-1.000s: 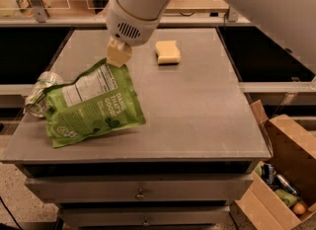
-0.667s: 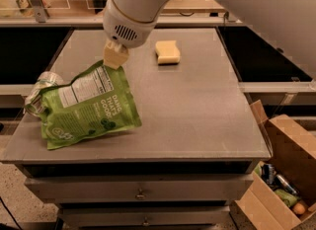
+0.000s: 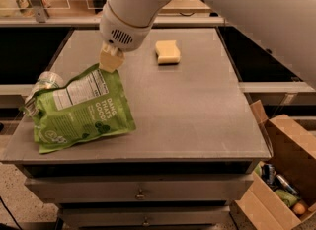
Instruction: Move green rice chip bag near 7up can
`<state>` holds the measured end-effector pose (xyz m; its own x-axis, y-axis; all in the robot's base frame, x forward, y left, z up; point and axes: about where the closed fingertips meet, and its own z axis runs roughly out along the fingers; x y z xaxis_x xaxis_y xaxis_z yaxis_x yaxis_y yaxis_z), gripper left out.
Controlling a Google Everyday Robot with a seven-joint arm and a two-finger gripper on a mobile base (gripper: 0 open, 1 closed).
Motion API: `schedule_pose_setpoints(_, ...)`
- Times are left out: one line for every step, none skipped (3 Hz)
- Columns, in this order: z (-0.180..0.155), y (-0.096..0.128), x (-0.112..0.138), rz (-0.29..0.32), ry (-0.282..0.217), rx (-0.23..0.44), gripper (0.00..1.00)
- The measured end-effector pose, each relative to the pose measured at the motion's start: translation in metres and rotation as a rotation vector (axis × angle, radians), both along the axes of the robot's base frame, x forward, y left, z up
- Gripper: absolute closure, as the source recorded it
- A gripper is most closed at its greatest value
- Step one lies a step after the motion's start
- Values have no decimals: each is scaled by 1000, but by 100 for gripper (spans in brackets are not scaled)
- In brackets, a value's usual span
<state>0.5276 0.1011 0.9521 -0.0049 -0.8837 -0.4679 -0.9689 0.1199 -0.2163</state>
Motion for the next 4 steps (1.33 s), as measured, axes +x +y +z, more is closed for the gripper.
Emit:
schedule_pose_setpoints(-4,0,3,-3,7,-1,59)
schedule_pose_setpoints(-6,-2,6,-12,8,1,35)
schedule_pose_setpoints(-8,-4,8,-21,8,8,13)
schedule_pose_setpoints(-8,-3,7,-18,8,7,0)
